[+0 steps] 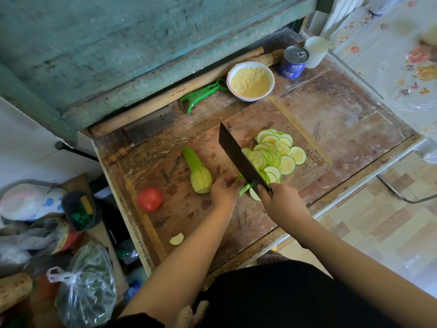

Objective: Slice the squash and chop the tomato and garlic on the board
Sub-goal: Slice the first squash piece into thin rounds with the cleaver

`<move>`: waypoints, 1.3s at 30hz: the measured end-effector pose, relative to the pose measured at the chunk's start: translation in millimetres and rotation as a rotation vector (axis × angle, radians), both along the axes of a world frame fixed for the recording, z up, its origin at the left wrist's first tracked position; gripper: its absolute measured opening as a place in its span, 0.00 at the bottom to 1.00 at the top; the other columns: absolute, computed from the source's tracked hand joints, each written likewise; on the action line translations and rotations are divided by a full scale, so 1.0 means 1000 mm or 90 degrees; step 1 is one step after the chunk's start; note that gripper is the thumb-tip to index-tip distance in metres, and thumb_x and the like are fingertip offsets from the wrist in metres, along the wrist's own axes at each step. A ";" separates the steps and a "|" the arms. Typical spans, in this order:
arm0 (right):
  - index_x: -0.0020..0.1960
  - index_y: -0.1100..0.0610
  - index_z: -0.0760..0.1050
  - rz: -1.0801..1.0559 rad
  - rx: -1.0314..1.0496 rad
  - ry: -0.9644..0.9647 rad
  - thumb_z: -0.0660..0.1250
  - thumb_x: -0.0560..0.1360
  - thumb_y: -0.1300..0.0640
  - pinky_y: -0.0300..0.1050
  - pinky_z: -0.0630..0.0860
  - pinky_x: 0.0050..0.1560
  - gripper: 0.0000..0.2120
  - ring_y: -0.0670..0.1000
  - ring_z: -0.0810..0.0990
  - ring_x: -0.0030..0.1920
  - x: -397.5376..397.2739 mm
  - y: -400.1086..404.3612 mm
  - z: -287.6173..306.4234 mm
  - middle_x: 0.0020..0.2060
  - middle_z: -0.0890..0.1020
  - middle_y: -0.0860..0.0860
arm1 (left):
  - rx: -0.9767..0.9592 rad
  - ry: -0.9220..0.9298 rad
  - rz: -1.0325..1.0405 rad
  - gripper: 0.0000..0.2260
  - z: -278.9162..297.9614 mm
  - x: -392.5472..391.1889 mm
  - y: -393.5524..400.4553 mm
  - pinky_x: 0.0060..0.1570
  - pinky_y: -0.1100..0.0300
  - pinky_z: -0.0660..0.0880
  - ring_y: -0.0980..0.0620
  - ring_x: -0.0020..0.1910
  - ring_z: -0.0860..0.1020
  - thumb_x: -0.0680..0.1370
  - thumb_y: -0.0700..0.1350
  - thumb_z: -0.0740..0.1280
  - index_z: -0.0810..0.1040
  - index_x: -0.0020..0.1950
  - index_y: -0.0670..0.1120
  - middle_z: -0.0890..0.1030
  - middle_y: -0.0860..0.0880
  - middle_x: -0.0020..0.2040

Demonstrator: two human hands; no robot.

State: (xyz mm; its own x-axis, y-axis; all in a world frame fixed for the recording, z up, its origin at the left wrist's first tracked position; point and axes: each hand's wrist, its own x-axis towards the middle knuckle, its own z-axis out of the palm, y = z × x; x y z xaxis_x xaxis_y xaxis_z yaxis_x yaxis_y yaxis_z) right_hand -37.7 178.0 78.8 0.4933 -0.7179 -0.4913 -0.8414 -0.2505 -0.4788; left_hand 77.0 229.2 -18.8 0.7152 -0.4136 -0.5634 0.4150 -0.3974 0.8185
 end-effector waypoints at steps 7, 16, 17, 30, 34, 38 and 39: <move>0.33 0.56 0.66 0.019 0.008 0.025 0.56 0.81 0.47 0.42 0.64 0.27 0.20 0.52 0.70 0.28 0.006 0.000 0.001 0.28 0.72 0.52 | 0.000 0.004 0.004 0.07 0.001 0.001 0.002 0.49 0.58 0.74 0.50 0.45 0.77 0.71 0.36 0.74 0.78 0.45 0.41 0.80 0.45 0.44; 0.33 0.56 0.65 0.006 0.015 0.030 0.55 0.81 0.47 0.43 0.65 0.29 0.20 0.55 0.72 0.32 0.012 0.005 -0.012 0.29 0.72 0.52 | -0.006 -0.016 0.007 0.06 -0.005 0.001 0.004 0.52 0.52 0.76 0.48 0.46 0.79 0.70 0.37 0.74 0.80 0.44 0.42 0.82 0.45 0.44; 0.33 0.56 0.65 0.003 0.021 0.034 0.55 0.81 0.48 0.44 0.66 0.31 0.20 0.56 0.73 0.33 0.013 0.005 -0.014 0.29 0.72 0.52 | -0.008 -0.019 0.004 0.06 -0.006 0.001 0.004 0.52 0.51 0.76 0.47 0.47 0.79 0.70 0.37 0.74 0.80 0.44 0.43 0.82 0.44 0.45; 0.35 0.56 0.67 -0.061 0.075 -0.009 0.56 0.81 0.50 0.48 0.73 0.35 0.17 0.55 0.75 0.33 0.018 0.002 -0.023 0.30 0.73 0.52 | 0.004 -0.063 -0.063 0.12 -0.006 0.000 0.005 0.45 0.68 0.74 0.57 0.45 0.78 0.72 0.39 0.73 0.81 0.55 0.40 0.81 0.50 0.47; 0.40 0.60 0.72 -0.056 0.050 -0.029 0.57 0.80 0.50 0.46 0.71 0.31 0.16 0.56 0.75 0.32 0.011 -0.001 -0.014 0.30 0.75 0.53 | 0.021 -0.062 -0.059 0.13 -0.006 0.001 0.003 0.49 0.61 0.74 0.55 0.46 0.77 0.72 0.39 0.73 0.80 0.55 0.38 0.80 0.48 0.47; 0.35 0.56 0.67 -0.023 0.024 -0.027 0.57 0.80 0.50 0.43 0.66 0.29 0.17 0.55 0.73 0.31 0.005 0.003 -0.006 0.28 0.73 0.52 | 0.006 -0.026 -0.014 0.10 -0.004 0.001 0.003 0.43 0.63 0.73 0.52 0.43 0.77 0.70 0.36 0.74 0.79 0.50 0.37 0.80 0.45 0.44; 0.35 0.56 0.67 -0.020 0.020 -0.025 0.57 0.80 0.50 0.44 0.66 0.29 0.17 0.55 0.73 0.31 0.004 0.004 -0.005 0.28 0.73 0.52 | 0.003 -0.020 -0.013 0.09 -0.005 0.002 0.004 0.44 0.61 0.74 0.50 0.44 0.78 0.70 0.36 0.74 0.79 0.49 0.37 0.81 0.44 0.44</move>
State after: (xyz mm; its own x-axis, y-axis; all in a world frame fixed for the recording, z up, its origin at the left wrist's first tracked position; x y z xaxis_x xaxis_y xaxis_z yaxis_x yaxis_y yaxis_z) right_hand -34.0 181.6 73.6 0.4897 -0.7179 -0.4948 -0.8291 -0.2078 -0.5191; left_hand 78.7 232.7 -23.8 0.7239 -0.4255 -0.5431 0.3818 -0.4087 0.8290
